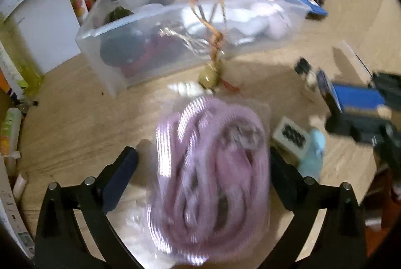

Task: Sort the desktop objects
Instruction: 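Grasp the bagged pink rope with the left tool, then carry the pink rope bag and blue Max box over the clear box and release both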

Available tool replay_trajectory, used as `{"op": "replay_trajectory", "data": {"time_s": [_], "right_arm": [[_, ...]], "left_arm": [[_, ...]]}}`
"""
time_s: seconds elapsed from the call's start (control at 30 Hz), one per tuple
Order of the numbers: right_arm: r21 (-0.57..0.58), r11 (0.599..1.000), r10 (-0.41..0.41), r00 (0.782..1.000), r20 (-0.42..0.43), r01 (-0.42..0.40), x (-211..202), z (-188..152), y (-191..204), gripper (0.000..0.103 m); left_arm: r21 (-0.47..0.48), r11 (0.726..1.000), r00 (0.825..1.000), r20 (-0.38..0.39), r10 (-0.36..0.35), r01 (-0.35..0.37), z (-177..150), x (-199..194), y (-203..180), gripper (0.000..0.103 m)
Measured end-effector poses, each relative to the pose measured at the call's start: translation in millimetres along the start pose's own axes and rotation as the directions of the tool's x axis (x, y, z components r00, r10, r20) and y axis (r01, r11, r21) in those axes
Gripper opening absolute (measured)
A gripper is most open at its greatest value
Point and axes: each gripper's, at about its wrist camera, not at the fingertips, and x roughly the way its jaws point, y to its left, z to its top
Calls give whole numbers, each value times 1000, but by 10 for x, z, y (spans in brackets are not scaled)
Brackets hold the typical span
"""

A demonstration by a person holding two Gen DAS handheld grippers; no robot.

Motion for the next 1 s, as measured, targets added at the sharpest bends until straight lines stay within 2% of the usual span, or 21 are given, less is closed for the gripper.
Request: {"op": "replay_trajectory", "data": {"time_s": [0.03,0.1,0.17,0.27,0.33,0.43,0.67,0.83,1.0], "right_arm": [[0,1000,1,1000,-1,-1,6,-1,2,25],[1,1000,3,1000,-3,-3,17,3,3,25],[-2,1000,7,1000,-6,-7,36,16,11,25],[-9,1000,17,1000,-10,-17,78,37,34,25],[-15,1000,24,1000,-14,-24,108,48,50,25],[-19,999,31,999,-18,-32,143,61,77,25],[-14,999,32,999,6,-32,98,125,93,25],[-28,999,22,999,44,-20,19,237,103,25],[-31,1000,4,997,80,-2,-49,375,69,25]], "left_arm": [[-3,1000,1000,11,6,-6,6,4,3,99],[-7,1000,1000,27,11,-11,3,-17,14,90],[-15,1000,999,45,17,-16,-17,-58,40,71],[-46,999,998,64,24,-21,-55,-98,114,59],[-73,997,997,74,11,-6,-96,-145,177,56],[-100,995,995,97,34,-24,-122,-195,196,55],[-166,986,985,171,-1,30,-101,-435,319,55],[-192,980,971,239,-3,50,-5,-627,371,55],[-190,979,946,325,-4,70,123,-843,414,55]]}}
